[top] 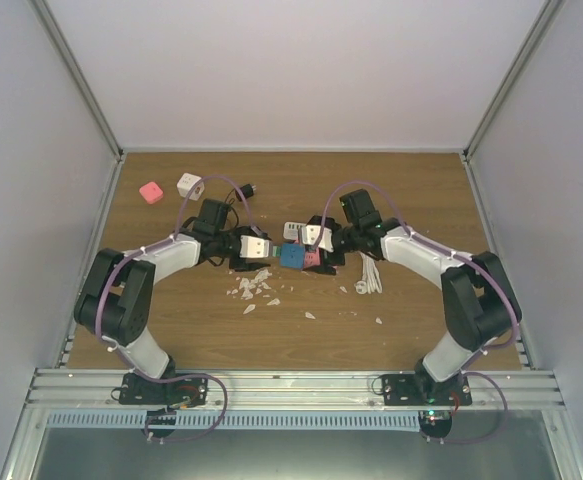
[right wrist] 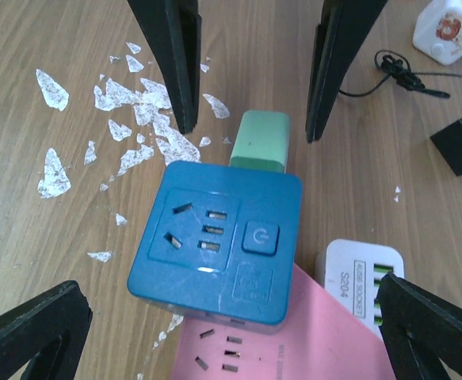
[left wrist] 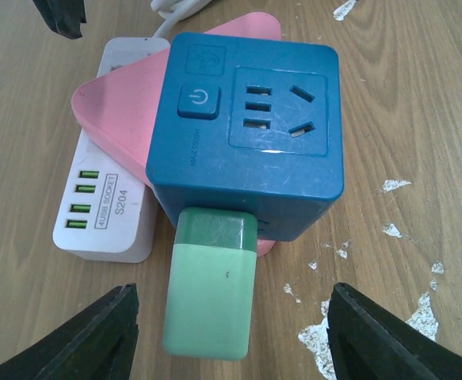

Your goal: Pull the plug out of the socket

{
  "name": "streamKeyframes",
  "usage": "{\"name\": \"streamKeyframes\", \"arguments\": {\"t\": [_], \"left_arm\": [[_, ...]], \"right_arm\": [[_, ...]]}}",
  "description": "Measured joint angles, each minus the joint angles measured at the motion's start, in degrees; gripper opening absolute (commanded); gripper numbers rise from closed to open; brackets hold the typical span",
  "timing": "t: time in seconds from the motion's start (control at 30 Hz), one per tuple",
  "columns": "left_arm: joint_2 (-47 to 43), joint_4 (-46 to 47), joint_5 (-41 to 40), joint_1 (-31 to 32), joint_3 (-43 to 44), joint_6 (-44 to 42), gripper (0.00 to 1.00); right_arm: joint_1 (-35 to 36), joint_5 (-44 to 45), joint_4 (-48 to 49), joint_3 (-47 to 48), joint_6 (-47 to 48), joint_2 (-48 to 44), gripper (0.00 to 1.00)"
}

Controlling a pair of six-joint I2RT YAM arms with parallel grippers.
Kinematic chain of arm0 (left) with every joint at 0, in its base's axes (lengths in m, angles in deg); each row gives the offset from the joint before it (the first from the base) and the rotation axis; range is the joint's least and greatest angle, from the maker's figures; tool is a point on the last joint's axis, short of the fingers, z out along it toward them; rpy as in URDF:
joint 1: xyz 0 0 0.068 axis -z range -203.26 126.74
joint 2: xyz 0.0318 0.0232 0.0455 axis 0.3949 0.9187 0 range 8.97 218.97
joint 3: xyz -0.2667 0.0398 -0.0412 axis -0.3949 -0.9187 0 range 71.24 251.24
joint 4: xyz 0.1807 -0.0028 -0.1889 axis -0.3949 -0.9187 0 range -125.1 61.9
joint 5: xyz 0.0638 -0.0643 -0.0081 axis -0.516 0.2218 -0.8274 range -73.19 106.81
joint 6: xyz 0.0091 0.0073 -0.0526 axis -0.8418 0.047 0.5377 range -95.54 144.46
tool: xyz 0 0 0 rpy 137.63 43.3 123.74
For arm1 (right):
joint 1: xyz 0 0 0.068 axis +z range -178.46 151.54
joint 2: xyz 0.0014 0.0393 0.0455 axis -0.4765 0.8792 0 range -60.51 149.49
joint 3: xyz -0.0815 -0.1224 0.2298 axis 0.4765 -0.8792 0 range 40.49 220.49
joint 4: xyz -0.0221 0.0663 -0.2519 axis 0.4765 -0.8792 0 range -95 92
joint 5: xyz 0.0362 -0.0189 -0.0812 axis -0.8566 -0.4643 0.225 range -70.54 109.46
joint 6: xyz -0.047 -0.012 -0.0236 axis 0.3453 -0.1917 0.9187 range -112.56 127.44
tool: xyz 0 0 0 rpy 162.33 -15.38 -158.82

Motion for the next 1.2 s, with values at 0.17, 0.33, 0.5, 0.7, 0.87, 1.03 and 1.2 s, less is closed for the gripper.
{"name": "streamKeyframes", "arguments": {"t": [0.17,0.33,0.5,0.7,0.87,1.03,1.2], "left_arm": [[0.96,0.31,0.09,0.00,0.28,-0.17,0.60],[1.55,0.94,0.07,0.00,0.31,-0.48,0.53],[2.27,1.36,0.02,0.02,0.66,-0.66,0.49],[3.37,1.97,-0.07,0.07,1.64,-0.48,0.45],[3.48,2.36,-0.11,0.11,1.81,-0.48,0.42],[3.52,2.38,-0.13,0.31,1.81,-0.48,0.36],[3.80,2.19,-0.33,0.31,1.81,-0.94,0.31]], "right_arm": [[1.44,0.94,2.89,-0.68,0.59,0.44,0.97],[2.19,2.21,6.12,-1.22,0.61,2.51,0.95],[2.86,2.54,8.11,-2.10,0.61,3.28,0.91],[3.63,2.47,10.49,-2.12,0.07,3.98,0.85],[3.91,3.65,11.67,-2.14,-0.31,6.32,0.82],[4.20,4.90,12.22,-2.49,-0.28,7.08,0.74],[4.35,5.38,12.70,-2.75,-0.83,7.06,0.63]]}}
